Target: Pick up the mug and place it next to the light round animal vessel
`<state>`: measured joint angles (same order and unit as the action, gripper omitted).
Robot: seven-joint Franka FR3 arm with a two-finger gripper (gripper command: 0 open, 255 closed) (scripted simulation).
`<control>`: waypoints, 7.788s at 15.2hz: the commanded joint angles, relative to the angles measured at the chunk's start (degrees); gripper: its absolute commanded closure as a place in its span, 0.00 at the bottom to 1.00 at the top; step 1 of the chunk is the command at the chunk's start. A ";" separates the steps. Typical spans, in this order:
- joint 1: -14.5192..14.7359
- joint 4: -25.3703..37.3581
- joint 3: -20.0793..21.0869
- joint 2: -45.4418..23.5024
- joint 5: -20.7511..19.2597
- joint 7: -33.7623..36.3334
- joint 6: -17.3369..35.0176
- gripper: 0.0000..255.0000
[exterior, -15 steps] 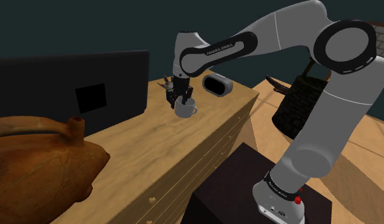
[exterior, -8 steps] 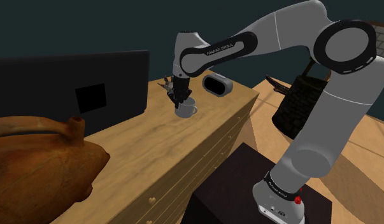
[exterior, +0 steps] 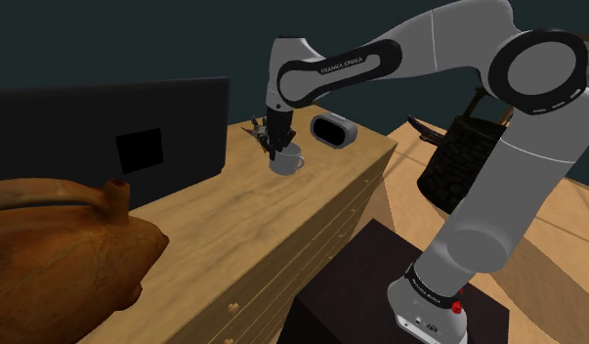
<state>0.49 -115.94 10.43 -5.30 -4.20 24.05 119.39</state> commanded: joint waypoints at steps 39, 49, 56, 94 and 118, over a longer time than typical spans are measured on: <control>0.10 28.17 0.20 2.48 0.99 -1.82 -30.57 1.00; 0.51 40.20 0.45 -0.69 0.34 -1.80 -39.49 1.00; 1.18 51.31 0.72 -4.60 -0.57 -1.68 -46.77 1.00; 19.30 45.66 10.18 -3.21 -0.45 26.19 -43.90 1.00; 17.72 18.65 9.36 3.26 1.87 25.30 -22.93 1.00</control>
<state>18.19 -96.35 19.77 -2.14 -2.36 49.27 95.57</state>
